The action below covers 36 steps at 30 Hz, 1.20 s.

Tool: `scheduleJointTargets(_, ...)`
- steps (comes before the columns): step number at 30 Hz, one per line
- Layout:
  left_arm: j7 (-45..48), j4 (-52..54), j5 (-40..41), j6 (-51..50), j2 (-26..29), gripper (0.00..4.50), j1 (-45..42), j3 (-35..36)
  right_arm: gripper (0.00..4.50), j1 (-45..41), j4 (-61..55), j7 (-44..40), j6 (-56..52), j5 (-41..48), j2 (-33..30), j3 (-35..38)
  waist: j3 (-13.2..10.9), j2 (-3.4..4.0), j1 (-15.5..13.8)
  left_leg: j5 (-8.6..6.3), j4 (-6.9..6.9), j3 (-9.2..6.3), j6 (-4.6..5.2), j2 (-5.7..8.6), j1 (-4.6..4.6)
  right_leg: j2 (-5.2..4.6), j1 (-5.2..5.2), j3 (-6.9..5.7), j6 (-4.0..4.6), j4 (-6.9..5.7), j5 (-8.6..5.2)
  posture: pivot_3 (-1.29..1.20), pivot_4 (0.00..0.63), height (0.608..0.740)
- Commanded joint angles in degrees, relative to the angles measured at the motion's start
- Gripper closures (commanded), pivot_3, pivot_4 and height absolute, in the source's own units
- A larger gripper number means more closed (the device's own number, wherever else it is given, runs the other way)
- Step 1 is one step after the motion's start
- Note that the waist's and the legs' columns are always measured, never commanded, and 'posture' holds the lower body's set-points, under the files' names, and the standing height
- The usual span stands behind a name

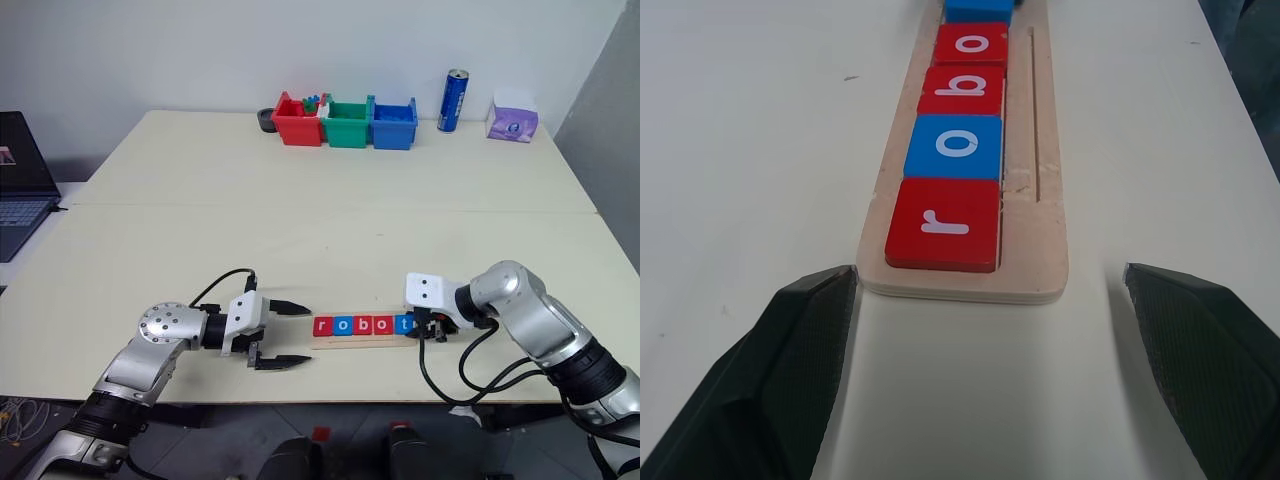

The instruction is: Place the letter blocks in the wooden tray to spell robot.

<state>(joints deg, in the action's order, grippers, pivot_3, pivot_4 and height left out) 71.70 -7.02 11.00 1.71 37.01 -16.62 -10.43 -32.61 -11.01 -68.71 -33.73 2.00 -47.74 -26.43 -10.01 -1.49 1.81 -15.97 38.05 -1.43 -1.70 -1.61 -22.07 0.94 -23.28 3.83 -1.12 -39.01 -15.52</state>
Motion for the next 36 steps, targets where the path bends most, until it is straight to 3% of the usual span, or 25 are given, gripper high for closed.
scheduleJointTargets(1, -0.3, 1.5, 0.1, 0.8, -0.1, 0.0, -0.3, 0.1, 3.04, -1.6, -0.4, -1.1, 0.0, -0.6, 0.4, -0.3, 0.0, 0.0, 0.0, 0.0, 0.0, 0.0, 0.0, 0.0, 0.0, 0.0, 0.0, -0.01, 0.0, 0.0, 0.0, 0.0, 0.15, 0.74)
scheduleJointTargets(8, -0.4, 1.6, 0.1, 0.9, -0.2, 0.0, -0.1, 0.1, 3.04, -2.3, 0.3, -1.8, -0.3, -1.2, 1.3, 0.0, 0.0, 0.0, 0.0, 0.0, 0.0, -0.02, 0.0, 0.0, 0.0, 0.0, 0.0, -0.02, 0.0, -0.01, 0.0, 0.0, 0.15, 0.74)
scheduleJointTargets(17, -0.6, 1.2, -0.1, 1.2, -0.4, 0.0, 0.0, -0.1, 0.03, -2.8, -0.8, -1.6, -1.8, 0.1, 1.8, 1.7, 0.0, 0.0, 0.0, 0.0, 0.0, -0.02, 0.0, 0.0, 0.0, 0.0, 0.0, -0.02, 0.0, -0.01, 0.0, 0.0, 0.15, 0.74)
scheduleJointTargets(24, -0.8, 1.6, 0.1, 1.1, -0.1, 0.0, 0.4, 0.0, 0.03, -0.5, -8.4, 0.0, -7.9, 5.7, -0.5, 10.1, 0.0, 0.01, 0.0, 0.0, 0.0, -0.08, 0.0, 0.0, -0.03, -0.02, 0.0, -0.05, 0.01, -0.01, 0.0, 0.0, 0.15, 0.74)
scheduleJointTargets(27, -0.9, 1.7, 0.2, 1.1, 0.0, 0.0, 0.6, 0.0, 0.63, 5.0, -12.1, 1.1, -8.3, 6.1, -3.5, 12.5, 0.0, 0.0, -0.2, 0.0, -0.01, -0.08, 0.0, 0.01, -0.04, -0.02, 0.0, -0.08, 0.0, 0.0, 0.0, 0.0, 0.15, 0.74)
scheduleJointTargets(36, -0.8, 0.7, 0.0, 1.3, 0.2, 0.0, 0.1, 0.1, 3.89, 12.8, -15.5, 8.0, -8.7, 5.2, -3.4, 12.4, 0.0, 0.0, 0.1, 0.0, 0.01, -0.01, 0.0, 0.0, -0.05, -0.01, 0.0, -0.08, -0.01, -0.02, -0.01, 0.0, 0.15, 0.74)
